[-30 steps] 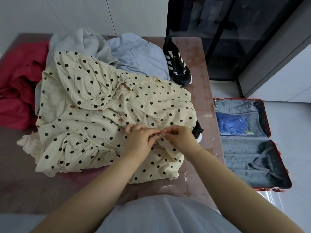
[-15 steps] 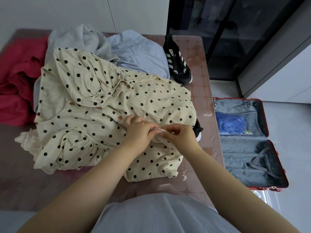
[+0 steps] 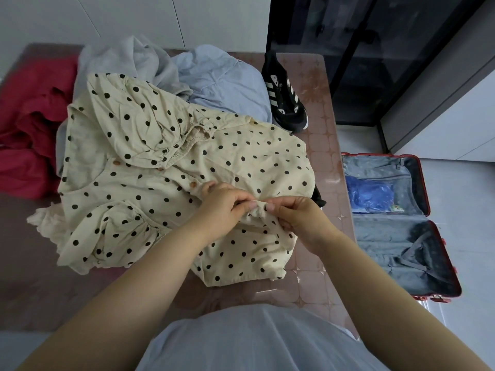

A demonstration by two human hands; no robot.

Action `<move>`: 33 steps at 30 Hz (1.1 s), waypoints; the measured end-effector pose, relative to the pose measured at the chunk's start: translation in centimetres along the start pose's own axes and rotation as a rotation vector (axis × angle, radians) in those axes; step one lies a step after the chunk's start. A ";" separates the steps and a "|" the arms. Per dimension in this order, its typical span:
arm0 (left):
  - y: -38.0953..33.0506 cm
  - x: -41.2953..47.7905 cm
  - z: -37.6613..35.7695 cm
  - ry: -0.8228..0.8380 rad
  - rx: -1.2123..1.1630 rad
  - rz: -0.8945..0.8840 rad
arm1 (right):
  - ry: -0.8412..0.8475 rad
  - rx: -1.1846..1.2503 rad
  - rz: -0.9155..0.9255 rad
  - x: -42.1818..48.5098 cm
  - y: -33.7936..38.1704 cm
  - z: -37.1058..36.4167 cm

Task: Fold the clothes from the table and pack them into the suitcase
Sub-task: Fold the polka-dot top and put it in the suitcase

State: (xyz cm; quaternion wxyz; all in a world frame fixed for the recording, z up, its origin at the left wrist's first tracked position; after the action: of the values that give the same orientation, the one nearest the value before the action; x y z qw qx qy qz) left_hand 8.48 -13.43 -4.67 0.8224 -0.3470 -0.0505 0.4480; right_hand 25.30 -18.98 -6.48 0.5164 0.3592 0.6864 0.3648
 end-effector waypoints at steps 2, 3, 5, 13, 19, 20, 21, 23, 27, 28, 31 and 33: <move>0.1 0.0 -0.1 0.000 -0.005 0.011 | -0.025 0.003 0.002 0.1 -0.1 0.0; 0.1 0.0 -0.1 -0.001 -0.009 0.012 | -0.038 0.010 0.003 0.1 -0.2 0.0; 0.0 0.1 -0.1 -0.009 -0.027 0.014 | -0.066 0.026 0.002 0.1 -0.4 0.1; 0.2 0.2 0.3 0.058 -0.123 -0.022 | -0.052 0.014 0.033 -0.1 -0.3 0.1; 0.3 0.2 0.1 0.018 -0.107 -0.044 | -0.084 -0.028 0.104 -0.4 -0.2 -0.7; 0.3 0.2 0.0 0.014 -0.119 -0.041 | -0.111 -0.049 0.120 -0.3 -0.3 -0.8; 0.4 0.1 0.0 0.019 -0.140 -0.031 | -0.139 -0.058 0.132 -0.3 -0.3 -0.9; 0.6 0.1 0.0 0.036 -0.195 -0.008 | -0.160 -0.040 0.144 -0.3 -0.3 -0.9; 0.4 -0.1 0.1 0.045 -0.190 0.022 | -0.117 0.006 0.140 -0.5 -0.4 -0.7; 0.3 0.0 0.0 0.040 -0.179 0.024 | -0.118 -0.009 0.143 -0.5 -0.5 -0.7; 0.3 0.1 0.0 0.028 -0.172 0.013 | -0.133 -0.039 0.157 -0.5 -0.5 -1.0; 0.2 0.1 -0.1 0.039 -0.153 0.018 | -0.145 -0.056 0.160 -0.6 -0.5 -1.1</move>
State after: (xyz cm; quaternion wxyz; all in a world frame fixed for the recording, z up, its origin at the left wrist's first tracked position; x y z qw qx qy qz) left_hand 8.44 -13.33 -4.85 0.7902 -0.4181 -0.0656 0.4433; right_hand 24.29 -19.84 -6.41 0.5437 0.4239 0.6060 0.3968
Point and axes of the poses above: each hand's wrist, its own x-axis towards the middle knuckle, its own z-axis out of the back of the hand, y = z × x, the point moved 1 cm from there along x, towards the middle knuckle, and after that the axes turned 9 degrees about y, right-handed, at the moved point
